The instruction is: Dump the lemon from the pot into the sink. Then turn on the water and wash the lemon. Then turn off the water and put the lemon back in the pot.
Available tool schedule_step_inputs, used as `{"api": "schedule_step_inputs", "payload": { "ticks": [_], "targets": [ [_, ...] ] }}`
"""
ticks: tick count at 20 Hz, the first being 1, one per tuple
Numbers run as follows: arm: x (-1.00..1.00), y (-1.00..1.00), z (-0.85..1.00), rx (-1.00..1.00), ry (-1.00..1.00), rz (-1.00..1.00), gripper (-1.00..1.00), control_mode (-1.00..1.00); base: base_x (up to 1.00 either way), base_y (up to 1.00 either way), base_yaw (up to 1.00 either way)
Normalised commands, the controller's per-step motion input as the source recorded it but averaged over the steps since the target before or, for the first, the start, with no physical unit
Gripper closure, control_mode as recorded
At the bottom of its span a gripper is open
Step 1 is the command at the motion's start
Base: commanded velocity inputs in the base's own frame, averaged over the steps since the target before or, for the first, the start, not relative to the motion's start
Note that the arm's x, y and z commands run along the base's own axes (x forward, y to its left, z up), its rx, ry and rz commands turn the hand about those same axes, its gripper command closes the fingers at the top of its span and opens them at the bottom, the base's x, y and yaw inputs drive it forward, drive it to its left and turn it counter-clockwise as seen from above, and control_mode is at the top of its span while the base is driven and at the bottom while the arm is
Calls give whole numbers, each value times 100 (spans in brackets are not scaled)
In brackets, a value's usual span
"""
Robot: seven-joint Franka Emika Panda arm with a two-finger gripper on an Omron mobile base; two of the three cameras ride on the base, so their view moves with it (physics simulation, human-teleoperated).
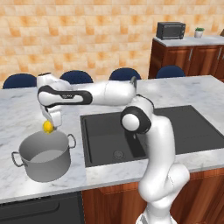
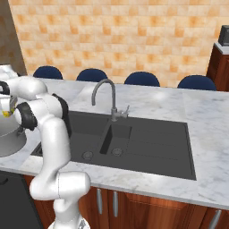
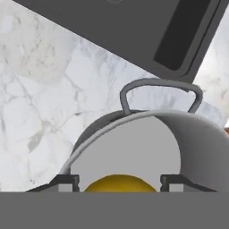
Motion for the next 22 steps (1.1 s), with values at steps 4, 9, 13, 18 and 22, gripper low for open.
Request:
{"api": "schedule_step_inputs", "payload": {
  "ticks": [4, 9, 13, 18, 22],
  "targets": [
    [0, 31, -73, -15, 9, -16, 100, -100, 0, 0, 0],
    [0, 43, -56, -10, 1, -14, 100, -100, 0, 0, 0],
    [-3, 50, -38, -9, 0, -13, 100, -100, 0, 0, 0],
    [-25, 46, -23, -5, 0, -12, 100, -100, 0, 0, 0],
    [-36, 38, -15, -2, 0, -11, 100, -100, 0, 0, 0]
  ]
}}
